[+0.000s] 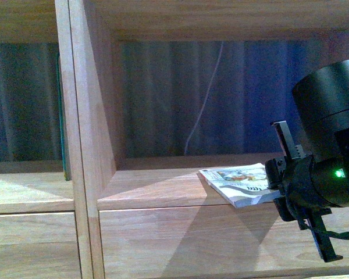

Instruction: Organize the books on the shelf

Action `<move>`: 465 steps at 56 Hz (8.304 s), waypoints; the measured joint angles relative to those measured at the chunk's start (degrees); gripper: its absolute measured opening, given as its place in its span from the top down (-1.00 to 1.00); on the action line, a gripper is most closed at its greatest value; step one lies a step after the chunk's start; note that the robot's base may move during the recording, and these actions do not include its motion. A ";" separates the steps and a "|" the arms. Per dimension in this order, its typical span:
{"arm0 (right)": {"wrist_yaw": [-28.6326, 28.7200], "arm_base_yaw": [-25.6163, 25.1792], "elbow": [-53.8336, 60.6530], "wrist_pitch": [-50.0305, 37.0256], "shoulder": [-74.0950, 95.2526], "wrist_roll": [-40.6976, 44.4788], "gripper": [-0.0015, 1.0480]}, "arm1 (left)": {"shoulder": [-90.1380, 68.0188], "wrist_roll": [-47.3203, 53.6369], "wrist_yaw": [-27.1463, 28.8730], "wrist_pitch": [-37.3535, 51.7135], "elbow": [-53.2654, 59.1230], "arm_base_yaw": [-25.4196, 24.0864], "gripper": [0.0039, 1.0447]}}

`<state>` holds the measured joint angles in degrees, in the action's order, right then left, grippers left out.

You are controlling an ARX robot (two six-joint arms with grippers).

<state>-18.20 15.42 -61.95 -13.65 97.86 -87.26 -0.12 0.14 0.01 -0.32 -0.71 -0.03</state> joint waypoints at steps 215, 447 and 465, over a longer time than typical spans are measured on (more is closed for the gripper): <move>15.04 20.98 8.26 -27.52 -28.22 40.22 0.86 | -76.04 -72.04 -43.50 76.39 -39.12 5.95 -0.86; 18.16 -15.30 59.19 -2.54 -78.62 86.95 0.94 | -108.04 15.02 -3.98 40.68 -72.50 -4.07 0.88; 18.21 -15.30 61.20 -0.22 -84.15 86.99 0.94 | -111.19 15.26 -2.91 39.41 -76.43 -3.32 0.88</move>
<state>0.01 0.12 -0.75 -13.87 13.72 -0.27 -111.31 15.40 -2.90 39.09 -77.14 -3.36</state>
